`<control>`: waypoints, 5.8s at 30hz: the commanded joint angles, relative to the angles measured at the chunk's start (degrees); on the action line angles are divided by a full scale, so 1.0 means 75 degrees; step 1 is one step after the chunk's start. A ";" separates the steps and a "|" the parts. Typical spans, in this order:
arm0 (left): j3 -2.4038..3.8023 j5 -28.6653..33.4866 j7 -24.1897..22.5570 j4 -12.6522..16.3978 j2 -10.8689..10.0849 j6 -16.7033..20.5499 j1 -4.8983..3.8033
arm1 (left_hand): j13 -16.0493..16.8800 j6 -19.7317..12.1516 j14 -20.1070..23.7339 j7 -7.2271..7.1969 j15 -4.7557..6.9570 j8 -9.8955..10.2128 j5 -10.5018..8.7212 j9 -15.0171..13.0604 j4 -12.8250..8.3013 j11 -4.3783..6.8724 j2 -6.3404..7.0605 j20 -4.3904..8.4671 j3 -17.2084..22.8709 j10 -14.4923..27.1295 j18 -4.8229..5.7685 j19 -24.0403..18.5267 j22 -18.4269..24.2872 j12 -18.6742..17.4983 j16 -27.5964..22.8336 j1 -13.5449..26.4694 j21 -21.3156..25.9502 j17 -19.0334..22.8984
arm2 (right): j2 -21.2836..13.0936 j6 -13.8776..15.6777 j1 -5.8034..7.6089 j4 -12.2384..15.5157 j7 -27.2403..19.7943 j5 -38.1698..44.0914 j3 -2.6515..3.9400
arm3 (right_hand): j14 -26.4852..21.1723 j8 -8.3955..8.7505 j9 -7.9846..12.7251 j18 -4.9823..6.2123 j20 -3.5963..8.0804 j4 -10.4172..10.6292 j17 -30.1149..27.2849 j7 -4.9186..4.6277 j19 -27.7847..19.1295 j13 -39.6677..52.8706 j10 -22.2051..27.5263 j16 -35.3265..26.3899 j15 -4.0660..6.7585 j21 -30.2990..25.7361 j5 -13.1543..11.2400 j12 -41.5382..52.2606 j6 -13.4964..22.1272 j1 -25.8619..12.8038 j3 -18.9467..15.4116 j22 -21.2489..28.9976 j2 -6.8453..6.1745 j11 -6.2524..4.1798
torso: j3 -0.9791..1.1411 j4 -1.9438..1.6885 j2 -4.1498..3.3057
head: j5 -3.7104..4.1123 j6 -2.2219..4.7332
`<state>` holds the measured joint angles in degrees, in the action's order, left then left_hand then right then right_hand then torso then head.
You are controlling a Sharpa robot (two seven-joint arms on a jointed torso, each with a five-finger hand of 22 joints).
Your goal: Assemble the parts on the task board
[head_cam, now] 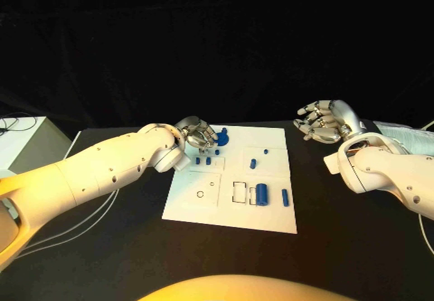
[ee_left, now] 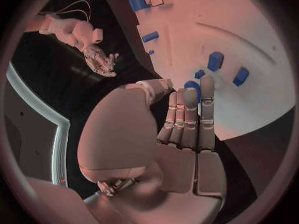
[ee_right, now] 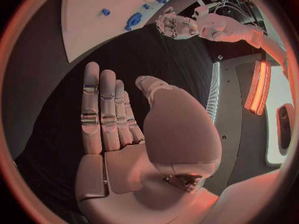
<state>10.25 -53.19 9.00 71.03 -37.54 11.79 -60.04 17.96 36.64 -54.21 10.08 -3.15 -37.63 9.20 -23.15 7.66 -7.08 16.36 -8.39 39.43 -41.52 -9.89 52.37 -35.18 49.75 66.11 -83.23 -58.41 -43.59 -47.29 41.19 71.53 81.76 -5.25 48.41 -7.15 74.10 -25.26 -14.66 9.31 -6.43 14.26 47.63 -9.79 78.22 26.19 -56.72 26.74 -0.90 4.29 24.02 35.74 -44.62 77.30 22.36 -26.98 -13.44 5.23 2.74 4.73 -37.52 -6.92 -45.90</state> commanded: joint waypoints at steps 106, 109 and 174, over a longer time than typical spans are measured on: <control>-0.0531 -0.4051 0.0097 -0.1573 0.1299 -0.1200 -0.0342 | -0.1814 0.2272 -0.1741 -0.0141 0.0121 0.2300 -0.0062 0.1303 -0.0414 0.0142 -0.0162 0.0072 -0.0060 -0.1767 0.0171 0.1185 -0.2069 -0.2570 0.2308 -0.0104 -0.1798 -0.0295 | 0.0021 -0.0015 -0.0001 0.0089 -0.0081 0.0229 0.0006 | 0.0131 -0.0038 0.0022 0.0140 0.0014 -0.0048 0.0067 -0.0036 0.0086 -0.0073 -0.0071 -0.0095 0.0020 0.0030 0.0026 -0.0044 -0.0012 0.0010 0.0108 0.0064 -0.0028 -0.0001 | 0.0000 0.0023 -0.0024 | 0.0122 0.0018; -0.0544 -0.4021 0.0023 -0.1592 0.1298 -0.1106 -0.0341 | -0.1835 0.2324 -0.1770 -0.0136 0.0127 0.2322 -0.0062 0.1274 -0.0433 0.0151 -0.0176 0.0079 -0.0030 -0.1889 0.0177 0.1212 -0.2119 -0.2700 0.2327 -0.0098 -0.1832 -0.0306 | 0.0019 -0.0014 -0.0001 0.0099 -0.0084 0.0229 0.0006 | 0.0141 -0.0038 0.0023 0.0140 0.0015 -0.0038 0.0076 -0.0033 0.0090 -0.0079 -0.0080 -0.0103 0.0022 0.0032 0.0036 -0.0043 -0.0019 -0.0009 0.0114 0.0074 -0.0028 -0.0004 | 0.0004 0.0023 -0.0021 | 0.0119 0.0020; -0.0226 -0.3463 -0.0104 -0.1252 0.0481 -0.1171 -0.0309 | -0.1824 0.2671 -0.2114 -0.0159 0.0193 0.2498 -0.0061 0.1041 -0.0651 0.0216 -0.0174 0.0135 0.0066 -0.2680 0.0247 0.1469 -0.2511 -0.3620 0.2421 -0.0022 -0.2086 -0.0525 | -0.0035 0.0005 -0.0001 0.0130 -0.0083 0.0211 0.0006 | 0.0148 -0.0038 0.0024 0.0141 0.0016 -0.0036 0.0083 -0.0030 0.0093 -0.0082 -0.0085 -0.0109 0.0024 0.0034 0.0039 -0.0042 -0.0023 -0.0016 0.0118 0.0081 -0.0032 -0.0006 | 0.0005 0.0029 -0.0021 | 0.0049 0.0016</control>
<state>8.53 -79.07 8.13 61.51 -34.06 4.37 -62.34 4.19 56.32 -70.23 8.90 -1.64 -19.15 8.88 -15.25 2.91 -5.44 15.02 -7.38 39.99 -61.15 -8.81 63.27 -54.04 22.79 84.27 -83.75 -73.95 -47.55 -47.55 41.29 71.53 82.63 -5.30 49.60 -7.14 74.72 -25.26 -14.57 9.31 -6.16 13.84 48.17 -9.79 78.48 25.66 -56.92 26.29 -0.71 4.30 24.08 35.74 -44.62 77.75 23.10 -26.43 -13.67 5.03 2.79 4.94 -37.69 -6.50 -45.75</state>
